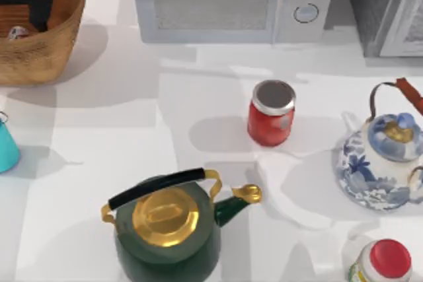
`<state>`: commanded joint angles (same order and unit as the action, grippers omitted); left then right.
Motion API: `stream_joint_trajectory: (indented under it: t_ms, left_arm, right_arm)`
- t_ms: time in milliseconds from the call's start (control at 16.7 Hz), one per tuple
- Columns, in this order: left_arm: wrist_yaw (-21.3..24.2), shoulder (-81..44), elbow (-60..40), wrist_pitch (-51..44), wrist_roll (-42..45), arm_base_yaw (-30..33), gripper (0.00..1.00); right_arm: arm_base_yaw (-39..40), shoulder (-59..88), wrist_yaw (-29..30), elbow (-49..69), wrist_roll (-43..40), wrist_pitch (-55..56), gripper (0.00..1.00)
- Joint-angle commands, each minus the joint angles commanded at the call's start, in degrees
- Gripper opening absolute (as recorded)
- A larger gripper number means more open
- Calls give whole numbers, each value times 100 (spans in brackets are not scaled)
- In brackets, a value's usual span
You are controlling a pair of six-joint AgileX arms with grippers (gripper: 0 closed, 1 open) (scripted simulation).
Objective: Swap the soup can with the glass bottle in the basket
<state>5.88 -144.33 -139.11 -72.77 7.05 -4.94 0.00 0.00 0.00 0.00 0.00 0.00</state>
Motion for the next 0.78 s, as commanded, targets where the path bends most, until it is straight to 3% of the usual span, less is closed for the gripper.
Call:
stream_joint_trajectory:
  t_ms: [540, 780]
  left_arm:
    - [-105, -168, -192, -105, 13, -79, 100]
    - [-111, -349, 165, 451, -10, -69, 100]
  right_arm:
    - [0, 0, 0, 0, 0, 0, 100]
    - [0, 0, 0, 0, 0, 0, 100]
